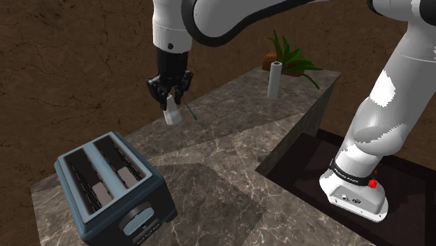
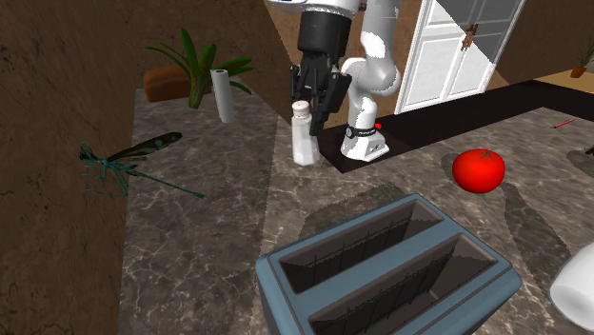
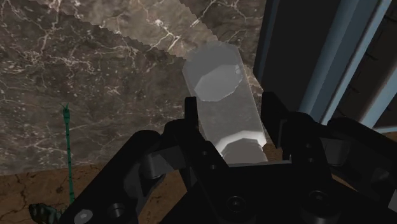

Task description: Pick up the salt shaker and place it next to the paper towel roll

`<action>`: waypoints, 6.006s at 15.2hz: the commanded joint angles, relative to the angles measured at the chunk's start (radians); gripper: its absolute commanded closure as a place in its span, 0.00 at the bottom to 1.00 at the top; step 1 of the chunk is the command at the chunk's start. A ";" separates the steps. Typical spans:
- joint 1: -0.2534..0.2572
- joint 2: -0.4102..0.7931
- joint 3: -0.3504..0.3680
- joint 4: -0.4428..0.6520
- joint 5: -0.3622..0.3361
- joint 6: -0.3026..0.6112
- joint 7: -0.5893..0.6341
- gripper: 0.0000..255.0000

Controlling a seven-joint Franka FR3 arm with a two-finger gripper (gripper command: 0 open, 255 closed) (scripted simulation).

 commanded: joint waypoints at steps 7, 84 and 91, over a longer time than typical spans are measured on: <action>-0.001 0.003 -0.001 0.114 0.000 -0.111 -0.004 1.00; -0.286 -0.288 -0.953 -0.446 0.169 0.030 -1.306 1.00; -0.281 -0.259 -0.963 -0.515 0.187 0.124 -1.335 1.00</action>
